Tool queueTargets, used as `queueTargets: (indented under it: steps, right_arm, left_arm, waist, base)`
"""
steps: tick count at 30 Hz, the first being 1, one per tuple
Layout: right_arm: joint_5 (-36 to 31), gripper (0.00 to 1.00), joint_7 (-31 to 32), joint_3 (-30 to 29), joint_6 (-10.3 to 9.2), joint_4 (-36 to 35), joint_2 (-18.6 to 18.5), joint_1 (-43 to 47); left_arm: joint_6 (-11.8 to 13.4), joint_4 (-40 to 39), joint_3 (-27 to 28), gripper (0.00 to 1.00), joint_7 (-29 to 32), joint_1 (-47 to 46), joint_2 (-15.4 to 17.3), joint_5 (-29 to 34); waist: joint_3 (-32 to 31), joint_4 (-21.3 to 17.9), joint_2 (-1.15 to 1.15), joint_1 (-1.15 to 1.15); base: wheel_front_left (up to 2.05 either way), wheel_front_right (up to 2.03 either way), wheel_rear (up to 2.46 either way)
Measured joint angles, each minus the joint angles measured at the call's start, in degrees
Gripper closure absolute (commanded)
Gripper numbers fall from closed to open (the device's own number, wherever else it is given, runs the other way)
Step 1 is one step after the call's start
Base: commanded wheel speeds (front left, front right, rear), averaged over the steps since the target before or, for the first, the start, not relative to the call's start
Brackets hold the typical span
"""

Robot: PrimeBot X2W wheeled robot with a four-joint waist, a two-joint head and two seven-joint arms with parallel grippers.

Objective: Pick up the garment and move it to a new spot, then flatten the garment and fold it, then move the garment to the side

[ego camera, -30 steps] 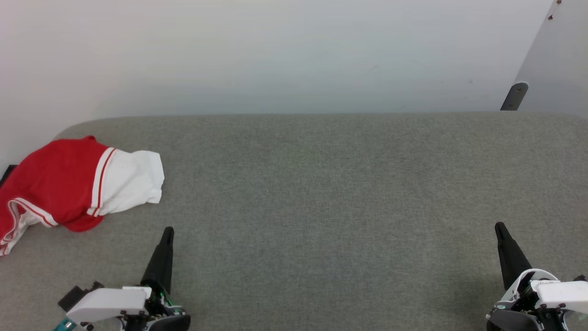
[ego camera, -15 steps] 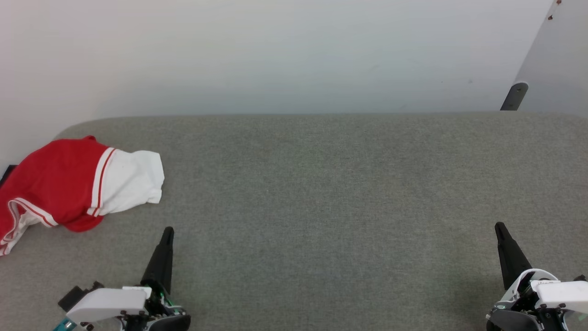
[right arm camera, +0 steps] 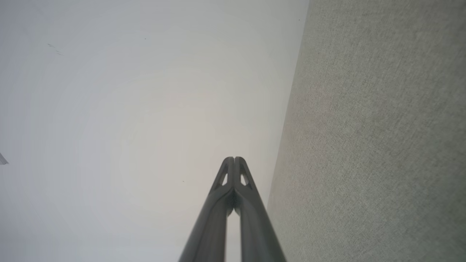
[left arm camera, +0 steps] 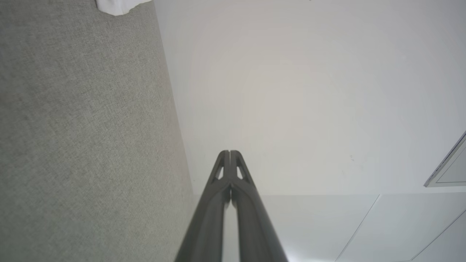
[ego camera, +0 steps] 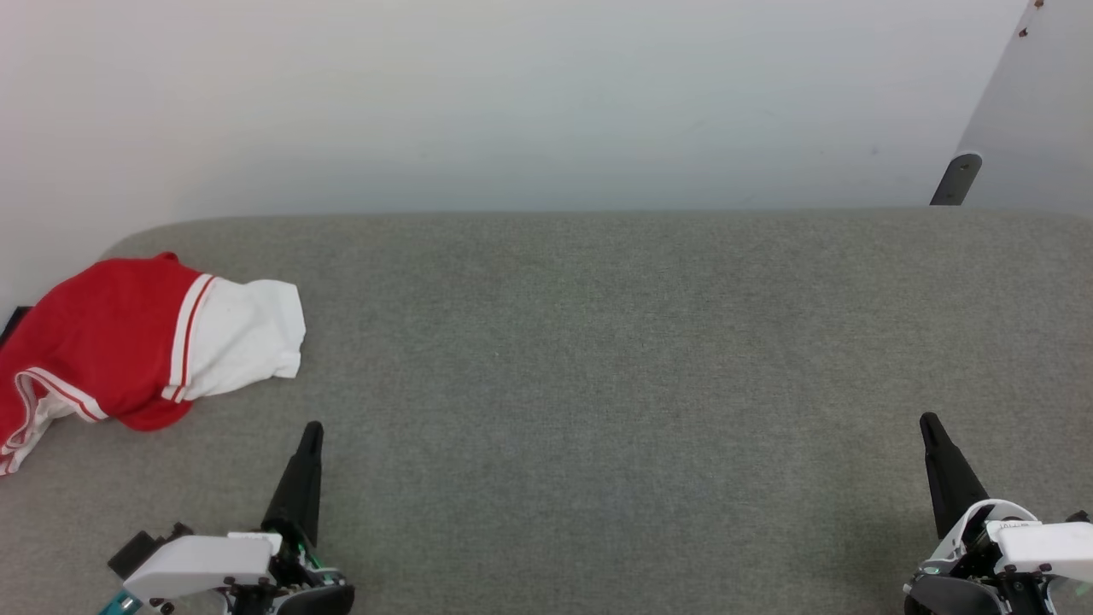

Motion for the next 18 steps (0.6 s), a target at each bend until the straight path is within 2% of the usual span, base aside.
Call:
queueTargets:
  steps: [14, 15, 16, 17, 18]
  right_arm:
    - [0.00, 1.00, 0.00, 0.00, 0.00, 0.00, 0.00, 0.00]
    - [0.00, 0.00, 0.00, 0.00, 0.00, 0.00, 0.00, 0.00]
    - [-0.01, 0.00, -0.01, 0.00, 0.00, 0.25, 0.00, 0.06]
    - [-0.01, 1.00, -0.01, 0.00, -0.02, 0.75, 0.03, 0.30]
    - [-0.01, 0.00, 0.00, 0.01, -0.02, 1.24, 0.10, 0.77]
  left_arm:
    - [0.00, 0.00, 0.00, 1.00, 0.00, 0.00, 0.00, 0.00]
    - [0.00, 0.00, -0.01, 0.00, 0.00, 0.00, 0.00, 0.00]
    - [0.02, 0.20, -0.04, 0.00, -0.01, 0.14, -0.05, 0.01]
    - [0.03, 0.64, -0.09, 1.00, -0.01, 0.49, -0.16, 0.01]
    - [0.03, 1.20, -0.12, 0.00, -0.02, 1.01, -0.32, 0.01]
  waist:
    - [0.00, 0.00, 0.00, 0.00]
    - [0.00, 0.00, 0.00, 0.00]
    - [0.00, 0.00, 0.00, 0.00]
    - [0.00, 0.00, 0.00, 0.00]
    - [0.00, 0.00, 0.00, 0.00]
  base:
    - [0.00, 0.00, 0.00]
    - [0.00, 0.00, 0.00]
    - [0.00, 0.00, 0.00]
    - [0.00, 0.00, 0.00]
    - [0.00, 0.00, 0.00]
